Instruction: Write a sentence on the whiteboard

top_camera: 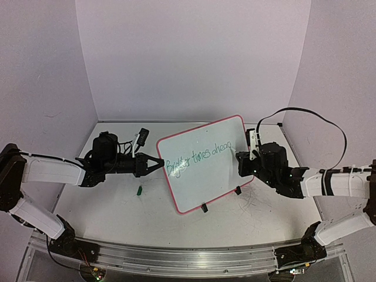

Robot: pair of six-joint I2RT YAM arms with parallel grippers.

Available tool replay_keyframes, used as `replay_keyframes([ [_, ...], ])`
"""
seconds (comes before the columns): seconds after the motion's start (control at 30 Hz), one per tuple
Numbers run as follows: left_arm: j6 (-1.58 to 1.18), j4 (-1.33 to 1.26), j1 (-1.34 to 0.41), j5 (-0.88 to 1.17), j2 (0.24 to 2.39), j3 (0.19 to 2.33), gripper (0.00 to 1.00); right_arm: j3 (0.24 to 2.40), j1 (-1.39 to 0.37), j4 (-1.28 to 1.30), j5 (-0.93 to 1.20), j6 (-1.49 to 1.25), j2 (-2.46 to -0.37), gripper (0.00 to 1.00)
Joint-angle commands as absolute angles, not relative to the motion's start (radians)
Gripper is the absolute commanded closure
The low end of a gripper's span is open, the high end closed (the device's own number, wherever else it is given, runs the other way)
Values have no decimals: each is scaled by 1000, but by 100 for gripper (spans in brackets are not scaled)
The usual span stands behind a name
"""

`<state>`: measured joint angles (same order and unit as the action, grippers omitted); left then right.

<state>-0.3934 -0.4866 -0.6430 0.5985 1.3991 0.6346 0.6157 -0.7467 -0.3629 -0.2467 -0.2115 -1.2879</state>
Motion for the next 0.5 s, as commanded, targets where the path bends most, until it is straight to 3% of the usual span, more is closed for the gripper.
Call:
replay_keyframes([
  [0.0, -362, -449, -637, 568, 1370, 652, 100, 670, -744, -386, -287, -214, -1313, 100],
  [0.47, -356, -449, -637, 568, 1370, 650, 100, 717, -744, -407, -293, -193, -1345, 100],
])
